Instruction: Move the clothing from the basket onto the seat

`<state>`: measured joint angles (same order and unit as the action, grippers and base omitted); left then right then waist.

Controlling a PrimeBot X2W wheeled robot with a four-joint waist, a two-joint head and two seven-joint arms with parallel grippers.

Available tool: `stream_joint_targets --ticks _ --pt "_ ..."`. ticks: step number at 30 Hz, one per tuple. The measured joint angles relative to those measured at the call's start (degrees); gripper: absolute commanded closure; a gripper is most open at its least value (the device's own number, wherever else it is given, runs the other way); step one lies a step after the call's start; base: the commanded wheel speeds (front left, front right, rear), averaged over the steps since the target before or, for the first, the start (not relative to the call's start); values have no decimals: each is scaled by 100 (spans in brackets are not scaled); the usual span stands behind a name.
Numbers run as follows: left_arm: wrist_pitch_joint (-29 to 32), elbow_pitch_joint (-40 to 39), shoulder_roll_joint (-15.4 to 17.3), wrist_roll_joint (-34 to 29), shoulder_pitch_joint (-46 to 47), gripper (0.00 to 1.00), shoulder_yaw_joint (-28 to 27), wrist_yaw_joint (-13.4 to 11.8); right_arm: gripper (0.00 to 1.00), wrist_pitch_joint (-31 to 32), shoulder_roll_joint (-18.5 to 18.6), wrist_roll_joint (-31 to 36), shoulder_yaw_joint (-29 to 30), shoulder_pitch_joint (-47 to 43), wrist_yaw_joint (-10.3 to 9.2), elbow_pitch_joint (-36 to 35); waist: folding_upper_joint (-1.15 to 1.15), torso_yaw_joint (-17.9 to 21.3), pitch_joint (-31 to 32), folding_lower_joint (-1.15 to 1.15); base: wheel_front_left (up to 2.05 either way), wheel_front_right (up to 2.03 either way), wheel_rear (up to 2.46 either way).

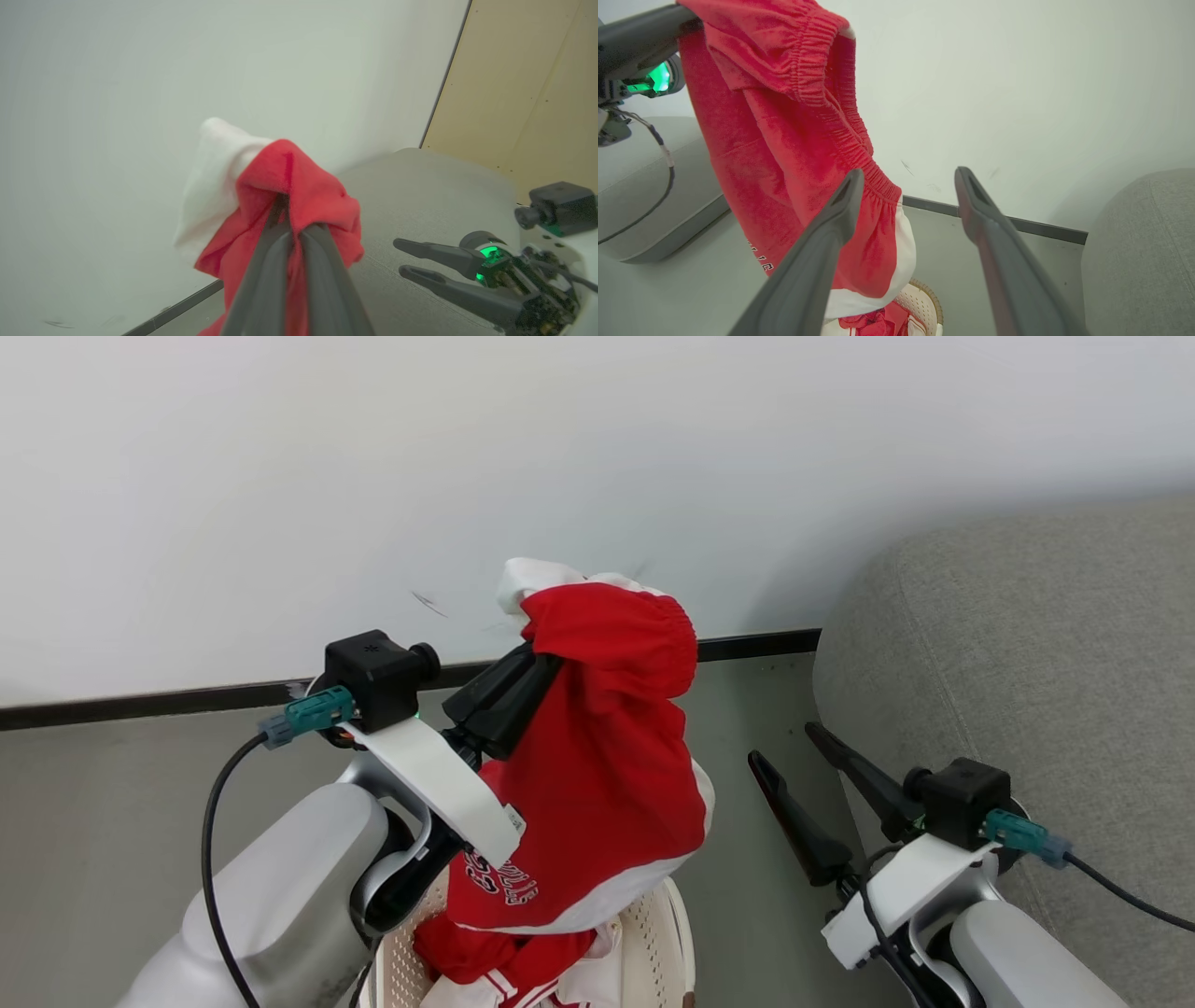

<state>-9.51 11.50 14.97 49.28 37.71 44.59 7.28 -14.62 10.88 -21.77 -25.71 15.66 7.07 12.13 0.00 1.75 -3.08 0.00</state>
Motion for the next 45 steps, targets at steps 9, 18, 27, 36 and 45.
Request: stream_joint_targets --ticks 9,18,27,36,45 --pt "181 -245 -175 15 31 100 182 0 0 33 192 -101 -742 482 0 324 0 -209 46 0 0 0 0" --pt "294 -398 -260 16 38 100 369 0 0 224 401 -433 -1560 977 0 580 0 -453 52 0 0 0 0" --pt "348 -486 -323 43 40 100 494 0 0 398 442 -862 -2506 1407 0 715 0 -685 60 0 0 0 0" --pt "421 -512 -360 65 41 100 628 0 0 369 482 -1271 -3164 1798 0 702 0 -901 90 0 0 0 0" --pt "467 -513 -359 115 41 100 649 0 0 199 578 -1479 -3697 2040 0 672 0 -1007 94 0 0 0 0"
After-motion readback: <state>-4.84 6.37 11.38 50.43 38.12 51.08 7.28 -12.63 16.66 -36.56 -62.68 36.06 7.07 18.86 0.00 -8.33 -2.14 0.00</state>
